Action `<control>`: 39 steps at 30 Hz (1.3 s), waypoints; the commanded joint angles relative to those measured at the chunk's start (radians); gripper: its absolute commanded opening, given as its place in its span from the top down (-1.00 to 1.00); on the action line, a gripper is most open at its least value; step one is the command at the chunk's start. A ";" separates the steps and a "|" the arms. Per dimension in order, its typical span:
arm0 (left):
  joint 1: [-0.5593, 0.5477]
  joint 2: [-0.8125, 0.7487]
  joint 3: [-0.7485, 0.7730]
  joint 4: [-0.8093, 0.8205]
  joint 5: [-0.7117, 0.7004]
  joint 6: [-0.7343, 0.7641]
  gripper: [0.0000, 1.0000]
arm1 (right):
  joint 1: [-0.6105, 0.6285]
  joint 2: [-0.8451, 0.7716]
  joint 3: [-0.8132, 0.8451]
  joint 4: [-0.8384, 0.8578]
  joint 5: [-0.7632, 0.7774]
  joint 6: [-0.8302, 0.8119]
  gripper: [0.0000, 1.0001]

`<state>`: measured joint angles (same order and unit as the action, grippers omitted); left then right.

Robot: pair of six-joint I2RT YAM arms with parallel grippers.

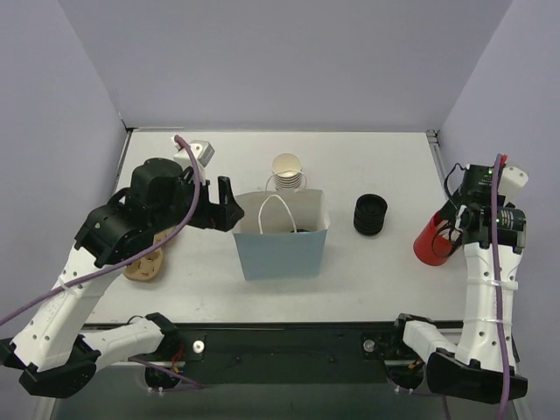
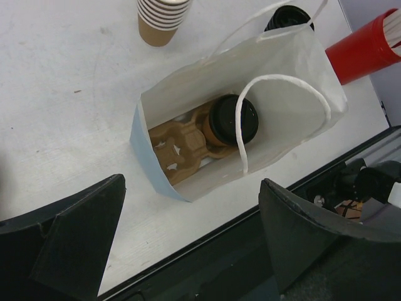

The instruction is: Pack the takeout coffee

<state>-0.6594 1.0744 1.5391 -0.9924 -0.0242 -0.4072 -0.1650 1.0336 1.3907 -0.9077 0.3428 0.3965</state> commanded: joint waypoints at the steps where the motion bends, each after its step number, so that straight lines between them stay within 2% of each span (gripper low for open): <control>1: 0.000 -0.067 -0.052 0.026 0.078 0.013 -0.95 | -0.036 -0.046 -0.058 -0.168 -0.053 0.068 0.02; 11: -0.037 -0.125 -0.135 0.038 0.050 0.036 -0.95 | -0.037 -0.060 -0.159 -0.088 -0.068 0.056 0.12; 19: -0.068 -0.128 -0.111 0.006 -0.042 0.085 -0.95 | -0.037 0.011 -0.173 -0.005 -0.079 0.073 0.16; 28: -0.075 -0.116 -0.077 -0.015 -0.082 0.111 -0.95 | -0.039 0.077 -0.191 0.049 -0.048 0.081 0.18; 39: -0.101 -0.102 -0.076 -0.014 -0.123 0.133 -0.94 | -0.039 0.109 -0.199 0.081 0.019 0.062 0.33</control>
<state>-0.7498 0.9684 1.4204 -1.0111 -0.1184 -0.2985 -0.1967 1.1278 1.2022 -0.8330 0.3115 0.4641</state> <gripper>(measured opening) 0.974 0.354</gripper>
